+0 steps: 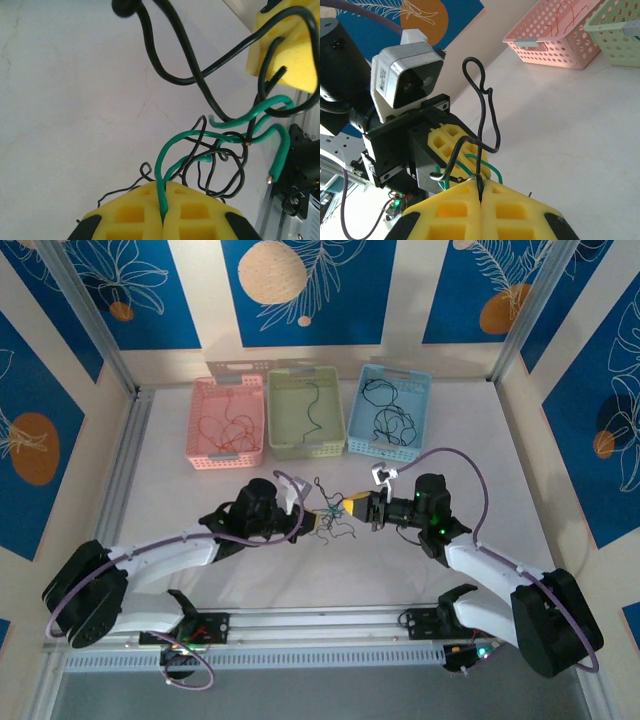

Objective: Untangle the cables

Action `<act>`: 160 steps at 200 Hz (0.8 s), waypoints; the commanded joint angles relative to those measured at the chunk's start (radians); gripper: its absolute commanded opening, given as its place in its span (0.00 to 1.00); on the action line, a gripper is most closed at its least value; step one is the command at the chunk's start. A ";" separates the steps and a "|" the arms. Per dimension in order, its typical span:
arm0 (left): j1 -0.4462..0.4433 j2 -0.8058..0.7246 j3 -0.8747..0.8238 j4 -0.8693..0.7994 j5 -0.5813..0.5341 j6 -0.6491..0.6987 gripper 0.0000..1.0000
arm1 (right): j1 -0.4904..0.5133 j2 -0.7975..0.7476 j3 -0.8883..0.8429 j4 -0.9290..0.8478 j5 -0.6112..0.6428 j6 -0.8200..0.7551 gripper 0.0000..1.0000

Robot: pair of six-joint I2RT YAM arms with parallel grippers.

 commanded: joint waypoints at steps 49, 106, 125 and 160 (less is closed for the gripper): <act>0.008 -0.215 -0.043 -0.191 -0.218 -0.041 0.00 | -0.047 -0.042 0.014 -0.104 0.178 -0.005 0.00; 0.010 -0.412 -0.020 -0.456 -0.396 -0.082 0.00 | -0.149 -0.104 -0.029 -0.153 0.311 0.070 0.00; 0.009 -0.455 0.005 -0.546 -0.458 -0.092 0.00 | -0.177 -0.128 -0.037 -0.191 0.361 0.087 0.00; 0.011 -0.514 0.056 -0.699 -0.573 -0.103 0.00 | -0.261 -0.184 -0.062 -0.253 0.428 0.139 0.00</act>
